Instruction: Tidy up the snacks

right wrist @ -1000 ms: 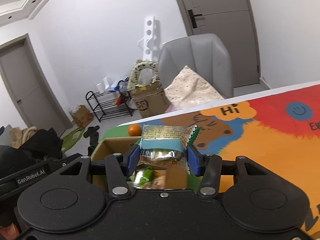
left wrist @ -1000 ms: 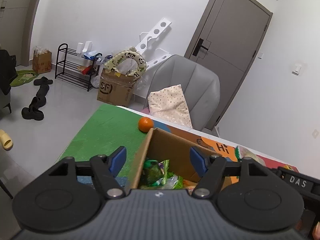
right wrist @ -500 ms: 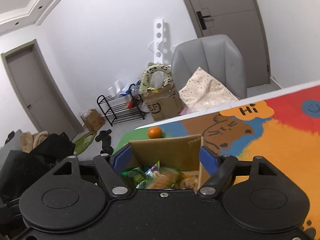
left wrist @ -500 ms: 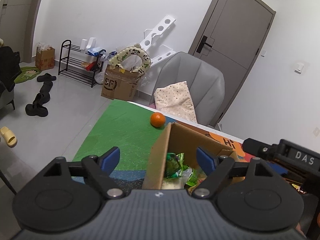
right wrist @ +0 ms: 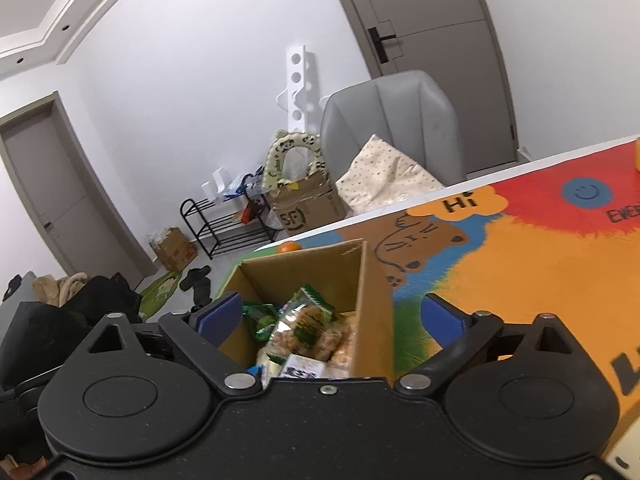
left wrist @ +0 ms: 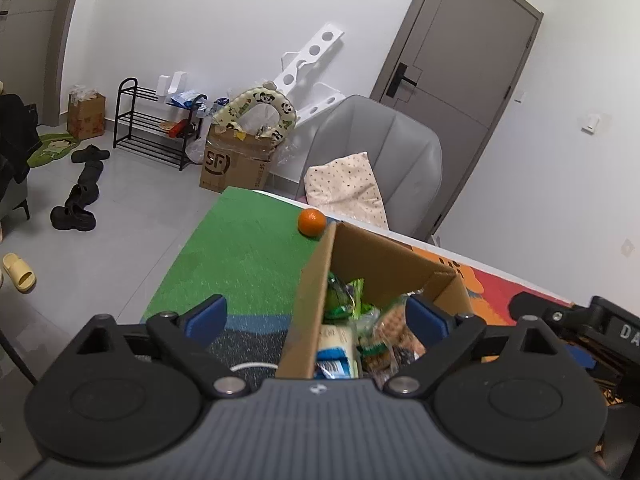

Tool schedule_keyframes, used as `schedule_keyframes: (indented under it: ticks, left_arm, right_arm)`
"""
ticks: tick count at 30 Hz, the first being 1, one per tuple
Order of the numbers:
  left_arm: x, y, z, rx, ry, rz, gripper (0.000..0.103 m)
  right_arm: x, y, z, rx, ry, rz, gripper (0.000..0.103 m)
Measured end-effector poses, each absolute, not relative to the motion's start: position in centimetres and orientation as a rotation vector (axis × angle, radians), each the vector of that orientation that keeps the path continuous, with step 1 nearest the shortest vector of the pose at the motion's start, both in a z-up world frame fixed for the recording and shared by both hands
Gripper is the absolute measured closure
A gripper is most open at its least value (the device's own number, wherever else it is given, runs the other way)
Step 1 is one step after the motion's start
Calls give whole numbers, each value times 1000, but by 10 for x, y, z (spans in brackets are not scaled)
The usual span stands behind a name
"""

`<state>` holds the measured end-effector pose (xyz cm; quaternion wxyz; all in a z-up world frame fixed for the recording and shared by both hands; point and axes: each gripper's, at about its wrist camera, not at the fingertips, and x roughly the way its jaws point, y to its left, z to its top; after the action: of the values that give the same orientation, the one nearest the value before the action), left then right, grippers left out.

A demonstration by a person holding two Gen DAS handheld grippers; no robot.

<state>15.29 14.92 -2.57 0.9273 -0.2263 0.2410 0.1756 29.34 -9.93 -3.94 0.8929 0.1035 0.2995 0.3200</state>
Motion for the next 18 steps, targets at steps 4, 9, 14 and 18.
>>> schedule_keyframes:
  ticks: [4,9,14,18]
  left_arm:
    - [150,139,-23,-445,511,351,6]
    - [143,120,-16,-409,523,339,6]
    - [136,103,-11,-388,523,310,6]
    - [130,92,-8,-375,522,286,1]
  right_arm:
    - [282,-114,-37,206,605,647,1]
    - [269,-133,-33,199,589,627,0]
    - [256,-156,-28,214,569,592,0]
    - [249,-170,-28,217,571,565,0]
